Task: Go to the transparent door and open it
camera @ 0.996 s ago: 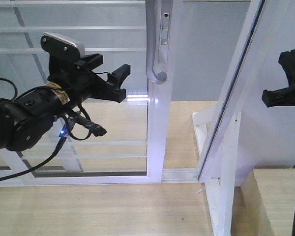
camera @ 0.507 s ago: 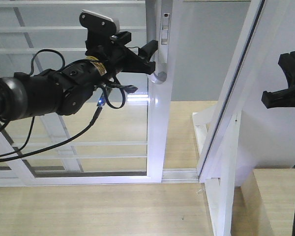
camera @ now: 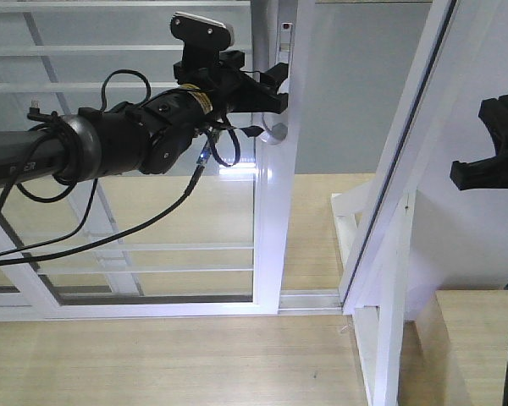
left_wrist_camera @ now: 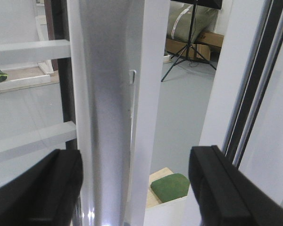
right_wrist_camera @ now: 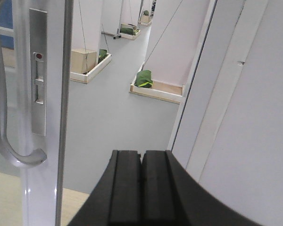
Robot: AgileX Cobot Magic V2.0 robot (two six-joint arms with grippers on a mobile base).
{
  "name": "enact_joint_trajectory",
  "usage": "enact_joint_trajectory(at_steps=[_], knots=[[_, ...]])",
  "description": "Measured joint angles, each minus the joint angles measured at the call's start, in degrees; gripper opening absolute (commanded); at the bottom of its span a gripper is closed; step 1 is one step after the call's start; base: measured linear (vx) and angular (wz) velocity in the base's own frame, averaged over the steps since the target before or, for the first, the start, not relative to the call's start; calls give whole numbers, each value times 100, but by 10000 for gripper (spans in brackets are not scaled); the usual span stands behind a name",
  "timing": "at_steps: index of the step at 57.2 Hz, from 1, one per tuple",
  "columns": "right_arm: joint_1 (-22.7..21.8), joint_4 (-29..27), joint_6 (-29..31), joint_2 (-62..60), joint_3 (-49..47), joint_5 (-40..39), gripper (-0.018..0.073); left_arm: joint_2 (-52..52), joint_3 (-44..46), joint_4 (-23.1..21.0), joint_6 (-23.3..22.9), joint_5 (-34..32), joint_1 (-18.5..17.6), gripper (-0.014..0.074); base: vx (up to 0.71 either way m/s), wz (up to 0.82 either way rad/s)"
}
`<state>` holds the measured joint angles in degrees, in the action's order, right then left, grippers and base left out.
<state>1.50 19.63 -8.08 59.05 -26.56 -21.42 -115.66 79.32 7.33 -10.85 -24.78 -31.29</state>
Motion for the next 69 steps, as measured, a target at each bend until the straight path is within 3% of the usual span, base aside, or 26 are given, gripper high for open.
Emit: enact_joint_trajectory(at_steps=[31,69], knots=[[0,5,5,0,0,150,-6,-427,690,-127,6,284,195,569,0,0],[0,5,5,0,0,165,-6,-710,1051,-144,1,342,188,569,0,0]])
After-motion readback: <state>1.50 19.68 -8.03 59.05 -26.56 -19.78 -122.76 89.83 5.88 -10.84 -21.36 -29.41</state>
